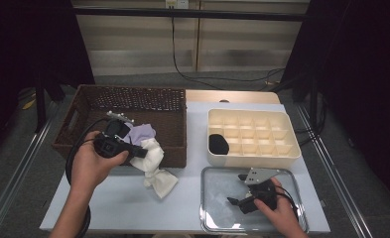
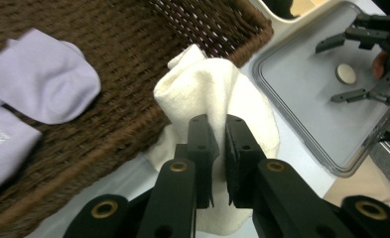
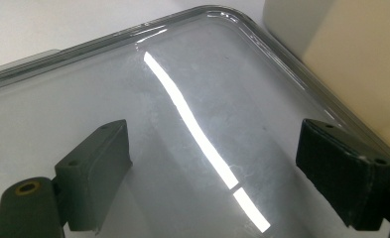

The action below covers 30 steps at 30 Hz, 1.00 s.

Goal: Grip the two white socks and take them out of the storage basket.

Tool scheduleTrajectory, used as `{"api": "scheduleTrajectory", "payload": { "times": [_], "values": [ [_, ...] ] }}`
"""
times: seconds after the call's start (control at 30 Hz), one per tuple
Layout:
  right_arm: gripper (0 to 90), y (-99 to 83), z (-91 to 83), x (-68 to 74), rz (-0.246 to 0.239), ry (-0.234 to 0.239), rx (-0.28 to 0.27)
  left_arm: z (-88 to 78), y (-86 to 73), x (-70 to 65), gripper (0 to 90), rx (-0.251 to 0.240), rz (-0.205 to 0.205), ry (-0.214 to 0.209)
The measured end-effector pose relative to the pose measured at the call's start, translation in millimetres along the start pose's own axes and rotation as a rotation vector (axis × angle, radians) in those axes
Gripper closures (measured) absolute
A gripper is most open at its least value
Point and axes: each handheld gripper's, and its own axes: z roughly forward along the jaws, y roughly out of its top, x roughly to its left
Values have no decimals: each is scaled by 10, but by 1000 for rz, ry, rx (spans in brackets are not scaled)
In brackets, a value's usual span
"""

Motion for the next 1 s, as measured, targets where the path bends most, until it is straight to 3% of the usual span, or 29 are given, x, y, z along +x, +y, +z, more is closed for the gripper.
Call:
{"api": "scheduleTrajectory", "payload": {
  "times": [0.4, 0.5, 0.67, 0.8, 1.0],
  "values": [
    [129, 0, -1, -2, -3, 0, 3, 329, -201, -104, 811, 25, 24, -19],
    [129, 0, -1, 1, 0, -1, 2, 419, -247, -129, 762, 26, 19, -16],
    [129, 0, -1, 2, 0, -3, 1, 536, -306, -172, 561, 22, 29, -1],
    [129, 0, 0, 3, 1, -2, 1, 587, -349, -153, 505, 9, 41, 26],
    [129, 0, -1, 3, 0, -3, 1, 660, -425, -122, 493, -1, 46, 41]
  ]
}}
